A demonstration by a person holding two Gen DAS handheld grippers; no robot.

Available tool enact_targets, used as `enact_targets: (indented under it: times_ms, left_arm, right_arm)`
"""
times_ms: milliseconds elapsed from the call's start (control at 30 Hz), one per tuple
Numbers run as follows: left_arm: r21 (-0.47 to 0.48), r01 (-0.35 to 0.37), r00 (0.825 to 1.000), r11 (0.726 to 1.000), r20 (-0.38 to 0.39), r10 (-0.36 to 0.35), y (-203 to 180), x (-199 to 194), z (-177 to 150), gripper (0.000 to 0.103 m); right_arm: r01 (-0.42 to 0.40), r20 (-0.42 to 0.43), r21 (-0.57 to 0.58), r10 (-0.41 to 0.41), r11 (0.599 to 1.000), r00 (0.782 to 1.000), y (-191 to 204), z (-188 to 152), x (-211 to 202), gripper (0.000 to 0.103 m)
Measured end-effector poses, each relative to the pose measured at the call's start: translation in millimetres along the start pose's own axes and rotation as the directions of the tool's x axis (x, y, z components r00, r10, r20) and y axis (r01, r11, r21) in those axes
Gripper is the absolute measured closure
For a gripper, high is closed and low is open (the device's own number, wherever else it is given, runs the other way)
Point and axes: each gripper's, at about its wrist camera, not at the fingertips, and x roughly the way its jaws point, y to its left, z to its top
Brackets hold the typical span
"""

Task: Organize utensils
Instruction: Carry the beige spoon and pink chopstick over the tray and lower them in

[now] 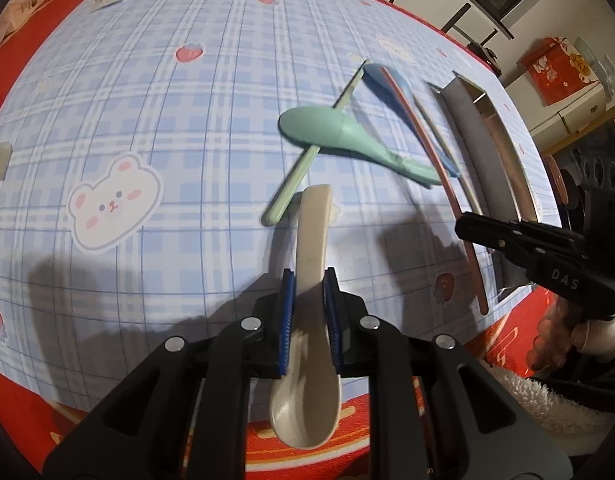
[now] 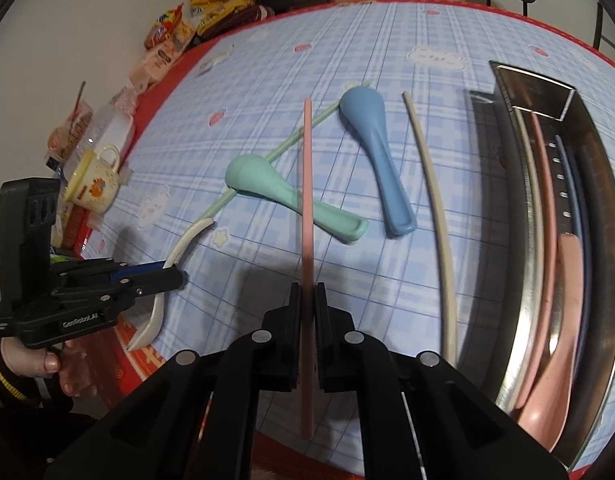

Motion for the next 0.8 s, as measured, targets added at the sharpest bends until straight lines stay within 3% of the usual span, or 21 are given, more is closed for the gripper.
enact_targets:
  times_ms: [467, 800]
  left_arm:
    - [0.027, 0.09, 0.995, 0.996, 0.043, -0.091, -46.6, -29.8, 29.9, 0.085]
    - [-0.002, 0.214, 0.977, 0.977, 0.018, -0.214, -109.3, -13.3, 57.8, 0.085]
  right_arm:
    - [-0.084, 0.174, 0.14, 0.059, 0.987, 0.983, -38.7, -16.5, -54.5, 0.096]
    - [-0.006, 0.239, 0.196, -0.042, 0.98, 0.97, -92.5, -18.5, -98.2, 0.096]
